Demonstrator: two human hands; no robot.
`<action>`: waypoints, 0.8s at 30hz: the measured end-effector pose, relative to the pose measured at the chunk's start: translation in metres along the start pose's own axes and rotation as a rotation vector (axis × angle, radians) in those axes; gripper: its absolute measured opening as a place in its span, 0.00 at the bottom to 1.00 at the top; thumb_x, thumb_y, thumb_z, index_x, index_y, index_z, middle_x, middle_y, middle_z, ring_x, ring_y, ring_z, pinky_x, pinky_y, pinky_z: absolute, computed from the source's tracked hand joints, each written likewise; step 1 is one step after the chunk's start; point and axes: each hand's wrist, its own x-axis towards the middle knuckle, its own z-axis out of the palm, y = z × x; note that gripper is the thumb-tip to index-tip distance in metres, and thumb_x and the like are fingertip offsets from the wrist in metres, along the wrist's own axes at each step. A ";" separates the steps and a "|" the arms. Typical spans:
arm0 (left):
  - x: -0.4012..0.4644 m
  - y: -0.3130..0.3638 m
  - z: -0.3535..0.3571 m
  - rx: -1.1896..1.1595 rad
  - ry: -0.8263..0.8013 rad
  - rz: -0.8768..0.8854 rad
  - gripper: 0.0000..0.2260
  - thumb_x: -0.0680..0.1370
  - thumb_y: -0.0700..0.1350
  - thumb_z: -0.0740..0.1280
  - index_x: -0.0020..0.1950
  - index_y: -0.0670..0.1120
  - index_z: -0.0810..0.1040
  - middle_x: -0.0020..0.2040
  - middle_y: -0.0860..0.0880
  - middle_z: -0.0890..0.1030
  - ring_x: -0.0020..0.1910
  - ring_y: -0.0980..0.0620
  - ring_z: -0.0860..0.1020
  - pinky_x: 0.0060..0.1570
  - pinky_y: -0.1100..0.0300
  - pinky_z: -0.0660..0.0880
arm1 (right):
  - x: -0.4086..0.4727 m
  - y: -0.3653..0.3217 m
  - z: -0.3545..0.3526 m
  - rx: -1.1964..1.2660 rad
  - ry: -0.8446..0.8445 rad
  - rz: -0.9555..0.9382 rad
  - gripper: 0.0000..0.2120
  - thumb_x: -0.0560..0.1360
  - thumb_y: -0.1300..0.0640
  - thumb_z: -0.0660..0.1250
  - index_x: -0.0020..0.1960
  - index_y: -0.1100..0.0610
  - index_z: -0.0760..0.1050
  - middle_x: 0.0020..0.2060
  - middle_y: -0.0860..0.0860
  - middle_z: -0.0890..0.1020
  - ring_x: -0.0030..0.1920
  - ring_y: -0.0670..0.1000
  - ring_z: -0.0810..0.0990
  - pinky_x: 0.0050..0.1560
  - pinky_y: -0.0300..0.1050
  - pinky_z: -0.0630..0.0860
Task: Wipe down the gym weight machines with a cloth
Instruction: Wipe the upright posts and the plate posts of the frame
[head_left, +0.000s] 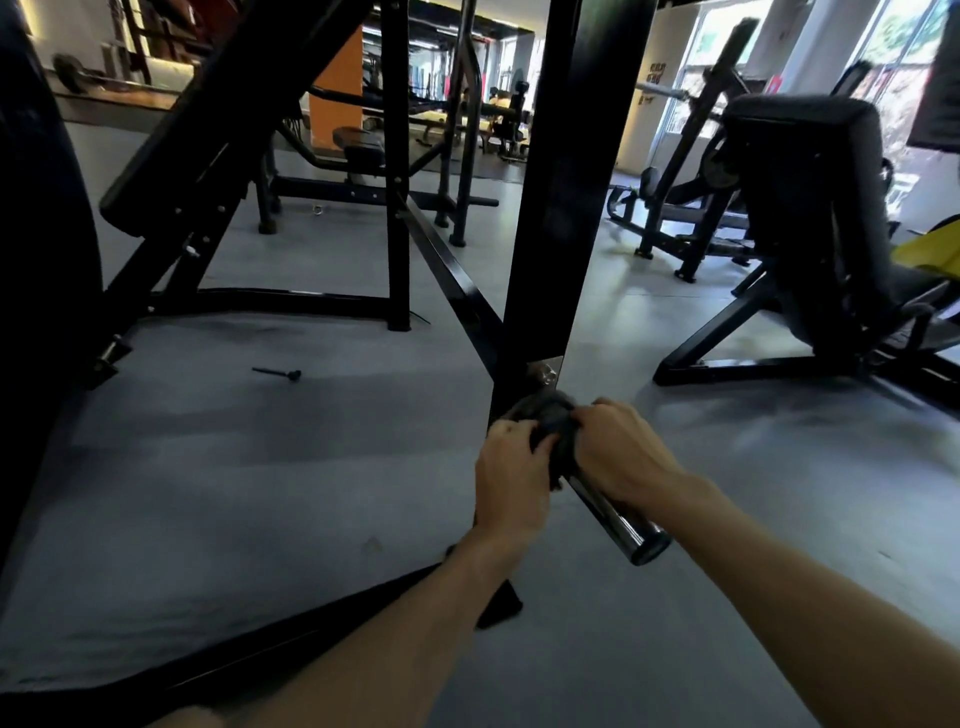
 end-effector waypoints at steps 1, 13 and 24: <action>0.002 -0.003 -0.003 -0.006 -0.013 0.019 0.10 0.83 0.46 0.66 0.58 0.43 0.84 0.56 0.46 0.80 0.46 0.53 0.76 0.45 0.71 0.67 | 0.001 -0.007 -0.002 -0.014 -0.018 0.045 0.14 0.83 0.57 0.56 0.51 0.63 0.78 0.48 0.60 0.80 0.50 0.62 0.79 0.46 0.50 0.70; 0.077 -0.024 -0.064 0.859 0.113 0.914 0.26 0.81 0.35 0.49 0.79 0.42 0.65 0.80 0.39 0.62 0.81 0.39 0.55 0.79 0.45 0.57 | 0.044 -0.057 0.056 -0.357 -0.015 0.440 0.34 0.80 0.37 0.60 0.68 0.67 0.66 0.60 0.61 0.77 0.56 0.60 0.79 0.53 0.50 0.77; 0.096 -0.047 -0.054 1.109 -0.094 1.235 0.28 0.81 0.37 0.58 0.82 0.46 0.59 0.83 0.41 0.54 0.82 0.39 0.51 0.80 0.44 0.51 | -0.047 -0.031 0.049 -0.572 -0.050 0.372 0.22 0.83 0.54 0.59 0.69 0.68 0.64 0.56 0.62 0.79 0.52 0.59 0.80 0.48 0.48 0.74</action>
